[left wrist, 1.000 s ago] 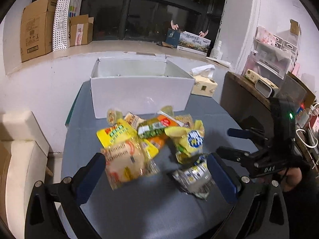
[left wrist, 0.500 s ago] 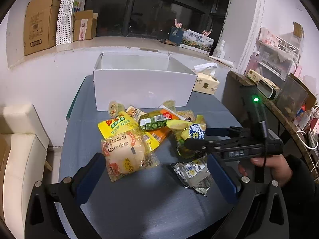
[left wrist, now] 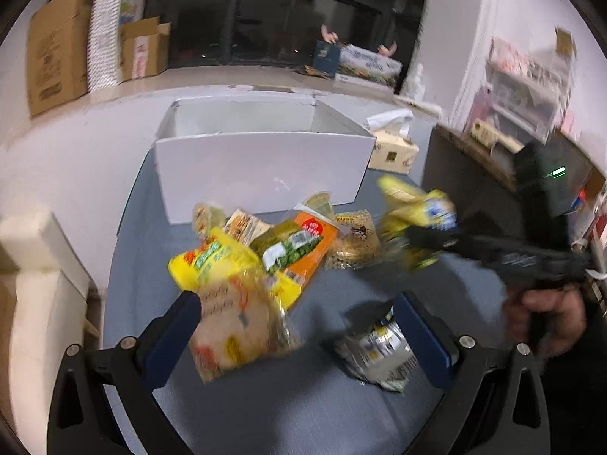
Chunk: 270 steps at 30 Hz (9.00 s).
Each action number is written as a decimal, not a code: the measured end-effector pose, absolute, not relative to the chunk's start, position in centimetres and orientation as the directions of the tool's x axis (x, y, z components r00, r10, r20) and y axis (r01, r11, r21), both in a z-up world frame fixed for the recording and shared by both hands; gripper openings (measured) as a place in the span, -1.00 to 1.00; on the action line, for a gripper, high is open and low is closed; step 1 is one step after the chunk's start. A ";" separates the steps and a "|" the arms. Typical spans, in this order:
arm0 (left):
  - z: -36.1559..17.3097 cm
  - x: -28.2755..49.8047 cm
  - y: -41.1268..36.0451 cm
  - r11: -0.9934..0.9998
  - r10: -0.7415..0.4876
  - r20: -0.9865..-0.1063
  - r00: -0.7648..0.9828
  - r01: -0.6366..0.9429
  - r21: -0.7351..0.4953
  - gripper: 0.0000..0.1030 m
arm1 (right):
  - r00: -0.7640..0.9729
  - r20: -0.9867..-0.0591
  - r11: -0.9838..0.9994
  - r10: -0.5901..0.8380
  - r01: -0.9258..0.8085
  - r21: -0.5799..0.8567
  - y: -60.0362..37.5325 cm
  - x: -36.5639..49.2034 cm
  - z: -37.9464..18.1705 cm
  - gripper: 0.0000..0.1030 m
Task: Organize snacks
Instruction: 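Grasp the yellow blue-labelled chip bag with the right tool while the left tool grasps a yellow-green bag, then lower both bags into the white box and release them, then grasp the silver-grey snack bag with the right tool while the left tool grasps the bread bun packet, then place both packets into the white box and open both tools, then grasp the round cartoon-printed bag with the right tool while the left tool grasps the orange packet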
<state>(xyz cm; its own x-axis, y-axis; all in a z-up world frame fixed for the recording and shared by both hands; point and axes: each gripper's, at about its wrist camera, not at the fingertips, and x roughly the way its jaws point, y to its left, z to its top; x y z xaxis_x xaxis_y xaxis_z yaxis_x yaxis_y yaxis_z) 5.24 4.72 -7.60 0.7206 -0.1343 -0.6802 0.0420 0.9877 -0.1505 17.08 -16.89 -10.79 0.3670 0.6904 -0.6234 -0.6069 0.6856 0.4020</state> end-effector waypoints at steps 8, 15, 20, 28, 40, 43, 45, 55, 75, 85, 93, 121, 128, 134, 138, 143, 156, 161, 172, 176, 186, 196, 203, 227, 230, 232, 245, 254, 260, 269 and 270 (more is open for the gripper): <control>-10.3 13.2 2.2 0.986 -0.138 -0.767 0.626 0.161 -0.046 1.00 | 0.463 -0.555 0.713 0.691 -0.561 0.421 -22.0 15.3 -7.8 0.04; -13.4 16.8 2.8 0.990 -0.082 -0.815 0.573 0.139 -0.002 1.00 | 0.483 -0.552 0.727 0.680 -0.546 0.417 -23.5 14.5 -7.7 0.04; -13.8 17.2 3.8 0.987 -0.130 -0.808 0.575 0.153 -0.050 0.13 | 0.480 -0.556 0.728 0.678 -0.541 0.421 -23.9 14.5 -8.1 0.04; -9.1 13.6 5.6 0.971 -0.235 -0.661 0.713 0.143 -0.191 0.12 | 0.465 -0.572 0.728 0.676 -0.545 0.416 -23.2 15.1 -8.6 0.04; 1.7 18.3 11.2 0.924 -0.277 -0.419 0.865 0.119 -0.363 0.12 | 0.469 -0.529 0.690 0.707 -0.621 0.372 -15.3 21.4 -3.2 0.04; 2.5 21.3 12.1 0.927 -0.255 -0.427 0.868 0.094 -0.362 0.12 | 0.471 -0.520 0.689 0.712 -0.609 0.392 -12.9 25.0 -2.1 0.04; 2.3 23.3 12.6 0.922 -0.263 -0.436 0.861 0.092 -0.375 0.12 | 0.482 -0.551 0.720 0.682 -0.573 0.390 -11.3 27.9 -1.9 0.04; -1.1 27.7 13.7 0.928 -0.234 -0.570 0.788 0.006 -0.372 1.00 | 0.509 -0.613 0.791 0.605 -0.472 0.389 -8.7 34.9 -2.9 0.90; 0.8 19.3 10.6 0.962 -0.189 -0.558 0.808 0.038 -0.271 1.00 | 0.510 -0.531 0.714 0.677 -0.629 0.307 -11.6 26.2 -0.6 1.00; -1.5 8.3 7.2 0.953 -0.232 -0.525 0.819 0.082 -0.293 1.00 | 0.407 -0.599 0.630 0.690 -0.744 0.221 -15.9 14.9 -5.6 1.00; -5.2 3.0 5.8 0.954 -0.196 -0.591 0.783 0.012 -0.300 1.00 | 0.398 -0.615 0.624 0.681 -0.756 0.201 -18.0 9.8 -9.7 1.00; -9.4 1.8 8.3 0.953 -0.122 -0.658 0.743 -0.097 -0.286 1.00 | 0.264 -0.757 0.575 0.598 -0.799 0.175 -12.5 11.0 -14.7 0.06; -12.3 5.5 9.7 0.932 -0.110 -0.727 0.678 -0.183 -0.311 1.00 | 0.362 -0.661 0.618 0.657 -0.762 0.196 -16.0 11.0 -10.1 0.06; -14.7 8.4 9.4 0.935 -0.083 -0.788 0.611 -0.226 -0.274 1.00 | 0.432 -0.599 0.649 0.674 -0.733 0.202 -18.8 10.7 -7.1 0.06; -15.7 9.4 9.3 0.945 -0.051 -0.799 0.599 -0.230 -0.233 1.00 | 0.446 -0.586 0.661 0.677 -0.718 0.217 -20.2 10.5 -6.7 0.06; -16.4 9.7 8.5 0.966 -0.037 -0.799 0.600 -0.185 -0.183 0.77 | 0.443 -0.591 0.673 0.673 -0.698 0.243 -21.1 11.0 -7.3 0.06; -6.4 7.9 8.4 0.966 -0.126 -0.590 0.797 -0.035 -0.254 0.48 | 0.460 -0.527 0.662 0.714 -0.688 0.297 -19.9 13.3 -5.3 0.06; -1.1 14.0 9.0 0.978 -0.131 -0.523 0.842 0.022 -0.210 0.48 | 0.488 -0.507 0.676 0.710 -0.674 0.298 -16.8 19.0 -2.4 0.06; 1.1 26.5 12.3 0.989 -0.066 -0.554 0.830 -0.020 -0.148 0.59 | 0.523 -0.584 0.748 0.621 -0.619 0.241 -8.9 32.3 -0.8 0.08; -0.5 27.6 12.3 0.994 0.022 -0.577 0.816 -0.078 -0.074 1.00 | 0.519 -0.625 0.780 0.583 -0.573 0.252 -8.1 34.1 -1.6 1.00; -0.8 25.6 12.9 0.990 -0.016 -0.578 0.816 -0.068 -0.123 1.00 | 0.571 -0.577 0.791 0.584 -0.561 0.245 -9.7 32.9 -1.6 1.00; -0.3 16.6 9.6 0.992 -0.057 -0.551 0.833 -0.016 -0.126 1.00 | 0.547 -0.550 0.727 0.631 -0.665 0.173 -13.0 24.1 -3.0 1.00; -3.4 7.3 7.1 0.988 -0.097 -0.558 0.824 0.012 -0.154 1.00 | 0.488 -0.621 0.706 0.613 -0.692 0.153 -17.0 17.7 -9.1 1.00; -5.9 2.0 7.0 0.955 -0.152 -0.568 0.809 -0.028 -0.295 1.00 | 0.408 -0.834 0.700 0.372 -0.714 -0.036 -8.2 22.4 -18.2 1.00; -6.2 2.0 7.1 0.955 -0.148 -0.573 0.806 -0.034 -0.294 1.00 | 0.407 -0.837 0.692 0.367 -0.720 -0.048 -7.4 22.8 -18.3 1.00; -6.5 2.0 7.3 0.954 -0.142 -0.578 0.804 -0.045 -0.296 1.00 | 0.372 -0.845 0.689 0.385 -0.725 -0.005 -7.4 23.5 -18.5 1.00; -8.1 3.5 6.8 0.962 -0.169 -0.622 0.765 -0.008 -0.272 1.00 | 0.345 -0.784 0.703 0.516 -0.693 0.158 -16.1 19.2 -16.6 0.56; -10.8 12.5 2.0 0.945 -0.292 -0.754 0.588 0.299 -0.133 1.00 | 0.440 -0.678 0.723 0.589 -0.662 0.198 -22.5 15.0 -11.4 0.57; -14.1 19.0 1.0 0.915 -0.309 -0.848 0.431 0.378 -0.141 1.00 | 0.466 -0.650 0.720 0.600 -0.669 0.186 -22.9 13.8 -10.0 0.57; -16.4 21.4 1.5 0.904 -0.295 -0.886 0.358 0.404 -0.138 0.99 | 0.466 -0.632 0.716 0.619 -0.665 0.211 -23.2 13.6 -10.1 0.57; -16.4 21.5 1.4 0.904 -0.294 -0.886 0.358 0.407 -0.135 0.99 | 0.463 -0.634 0.714 0.619 -0.668 0.210 -23.0 13.6 -10.2 0.57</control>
<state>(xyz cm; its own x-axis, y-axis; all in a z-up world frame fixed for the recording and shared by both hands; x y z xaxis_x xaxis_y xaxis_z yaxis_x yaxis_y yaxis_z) 21.48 1.42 -16.43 0.3585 -0.2938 -0.8861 0.4067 0.9035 -0.1350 13.60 -22.98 -10.16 0.4632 0.6193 -0.6339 -0.6678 0.7142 0.2098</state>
